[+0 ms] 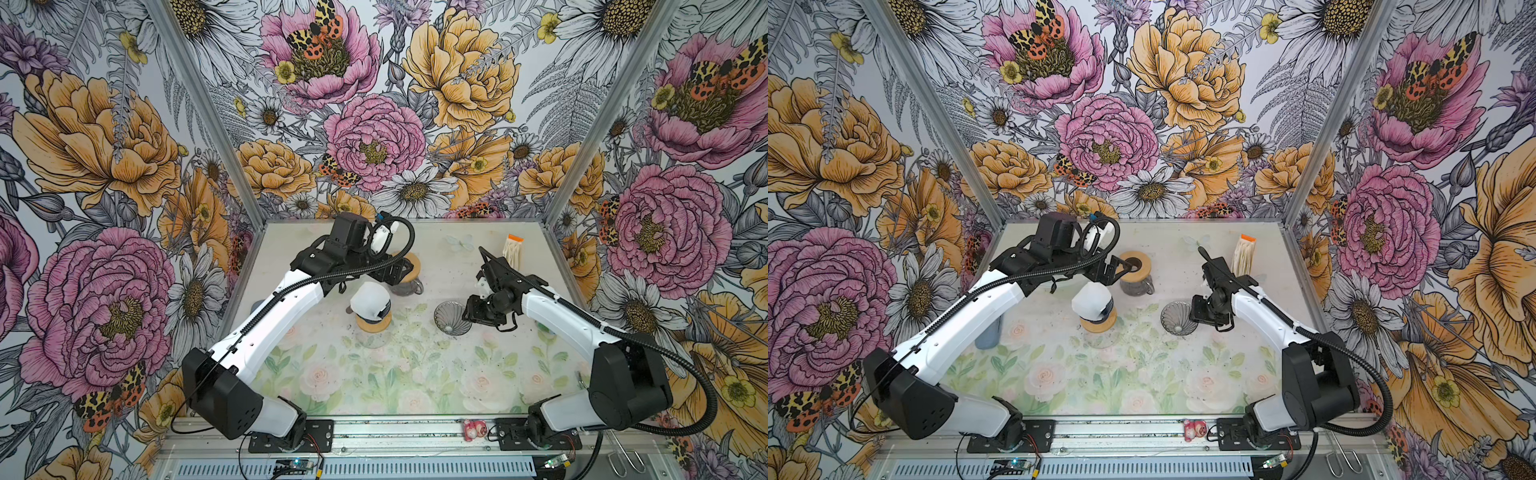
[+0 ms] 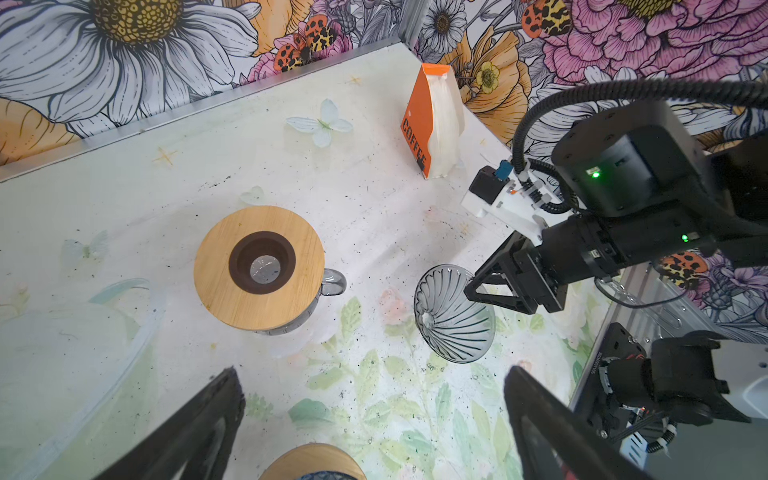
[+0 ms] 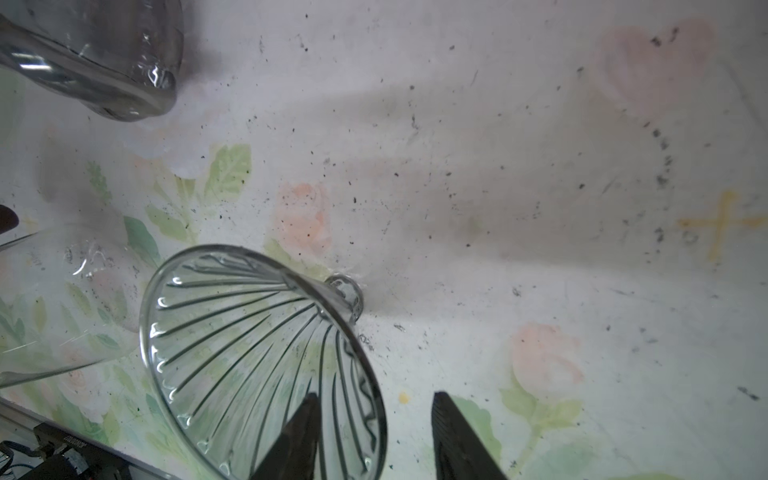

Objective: Place the coffee filter in the dripper
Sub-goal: 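Close the right gripper on the glass dripper's rim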

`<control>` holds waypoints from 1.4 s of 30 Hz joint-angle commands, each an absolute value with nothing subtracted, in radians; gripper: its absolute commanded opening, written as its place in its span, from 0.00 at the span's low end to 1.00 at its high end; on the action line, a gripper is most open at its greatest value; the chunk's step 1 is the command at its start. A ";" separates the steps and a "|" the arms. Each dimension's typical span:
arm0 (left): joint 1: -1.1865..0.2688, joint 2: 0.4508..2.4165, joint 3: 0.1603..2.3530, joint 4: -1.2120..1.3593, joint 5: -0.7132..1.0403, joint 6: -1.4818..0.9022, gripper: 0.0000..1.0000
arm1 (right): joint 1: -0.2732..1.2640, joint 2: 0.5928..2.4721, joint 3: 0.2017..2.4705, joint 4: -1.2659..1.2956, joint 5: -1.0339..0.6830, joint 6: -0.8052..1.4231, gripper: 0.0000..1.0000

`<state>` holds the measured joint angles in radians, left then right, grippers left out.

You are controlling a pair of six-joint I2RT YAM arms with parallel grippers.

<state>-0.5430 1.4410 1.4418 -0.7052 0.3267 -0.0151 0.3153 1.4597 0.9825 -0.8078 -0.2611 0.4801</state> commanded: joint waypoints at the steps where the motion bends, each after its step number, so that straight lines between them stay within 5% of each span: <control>1: -0.555 1.454 1.453 -0.719 0.340 0.010 0.99 | 0.325 1.478 1.009 -0.796 -0.253 0.488 0.44; 11: -0.566 1.465 1.454 -0.731 0.323 0.015 0.99 | 0.331 1.515 1.022 -0.763 -0.235 0.503 0.28; 42: -0.571 1.451 1.432 -0.732 0.310 0.019 0.99 | 0.331 1.485 1.063 -0.746 -0.228 0.521 0.01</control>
<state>-0.5610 1.4662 1.4414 -0.7330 0.3229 0.0010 0.3271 1.5242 1.0317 -0.7479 -0.2390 0.5148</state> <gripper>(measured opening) 0.987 0.092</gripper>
